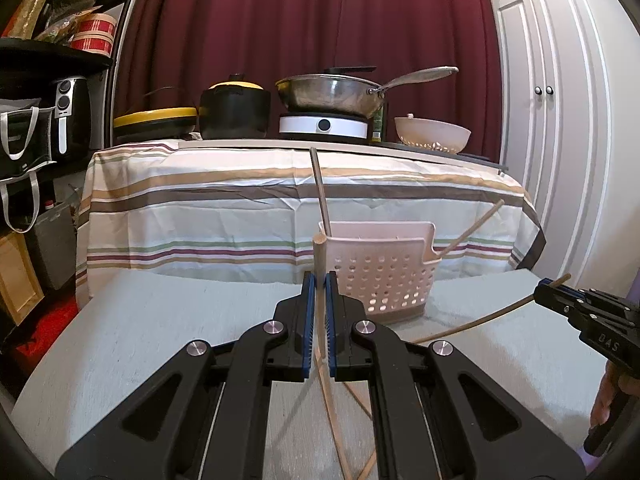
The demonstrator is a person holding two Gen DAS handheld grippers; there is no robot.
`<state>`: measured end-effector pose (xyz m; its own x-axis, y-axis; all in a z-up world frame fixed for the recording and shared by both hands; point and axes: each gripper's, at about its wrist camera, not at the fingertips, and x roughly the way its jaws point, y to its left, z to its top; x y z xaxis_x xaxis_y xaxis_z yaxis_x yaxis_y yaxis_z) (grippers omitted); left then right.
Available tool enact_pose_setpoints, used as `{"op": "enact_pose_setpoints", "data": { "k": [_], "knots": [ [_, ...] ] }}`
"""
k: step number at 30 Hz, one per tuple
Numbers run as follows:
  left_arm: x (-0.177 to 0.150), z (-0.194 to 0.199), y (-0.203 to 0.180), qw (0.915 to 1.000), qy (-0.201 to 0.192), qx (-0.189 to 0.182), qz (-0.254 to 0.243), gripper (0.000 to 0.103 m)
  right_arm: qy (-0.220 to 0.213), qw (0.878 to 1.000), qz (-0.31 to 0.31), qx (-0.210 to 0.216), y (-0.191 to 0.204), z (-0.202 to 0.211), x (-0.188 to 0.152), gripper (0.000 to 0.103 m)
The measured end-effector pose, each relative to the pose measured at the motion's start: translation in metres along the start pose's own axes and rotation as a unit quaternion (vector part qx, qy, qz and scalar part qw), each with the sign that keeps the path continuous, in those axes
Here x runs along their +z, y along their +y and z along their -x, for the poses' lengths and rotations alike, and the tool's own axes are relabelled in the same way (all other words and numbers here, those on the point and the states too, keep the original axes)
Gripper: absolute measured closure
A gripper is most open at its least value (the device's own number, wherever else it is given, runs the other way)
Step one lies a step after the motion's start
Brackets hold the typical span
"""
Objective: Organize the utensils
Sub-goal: 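Lift the chopstick with the left tool and carry it to the caddy, then lower the chopstick into the pink caddy and open the left tool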
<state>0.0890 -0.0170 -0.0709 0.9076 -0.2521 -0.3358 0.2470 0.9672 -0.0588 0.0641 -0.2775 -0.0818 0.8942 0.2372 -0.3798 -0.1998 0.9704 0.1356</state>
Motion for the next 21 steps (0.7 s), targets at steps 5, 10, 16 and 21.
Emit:
{"op": "enact_pose_setpoints", "data": {
  "k": [5,10,16,21],
  "knots": [
    [0.01,-0.008,0.001,1.0,-0.006,-0.002,0.0,0.097,-0.011,1.0,0.0,0.004,-0.002,-0.008,0.012,0.096],
    [0.017,-0.015,0.005,0.9999,-0.009,-0.005,0.004,0.097,-0.018,1.0,-0.004,0.008,-0.003,-0.017,0.02,0.096],
    [0.029,-0.02,0.014,0.9994,-0.002,-0.021,0.027,0.097,-0.019,1.0,-0.011,0.017,-0.008,-0.02,0.032,0.096],
    [0.048,-0.016,0.018,0.9987,-0.007,-0.034,0.037,0.097,-0.03,0.999,-0.015,0.023,-0.011,-0.012,0.049,0.096]
  ]
}}
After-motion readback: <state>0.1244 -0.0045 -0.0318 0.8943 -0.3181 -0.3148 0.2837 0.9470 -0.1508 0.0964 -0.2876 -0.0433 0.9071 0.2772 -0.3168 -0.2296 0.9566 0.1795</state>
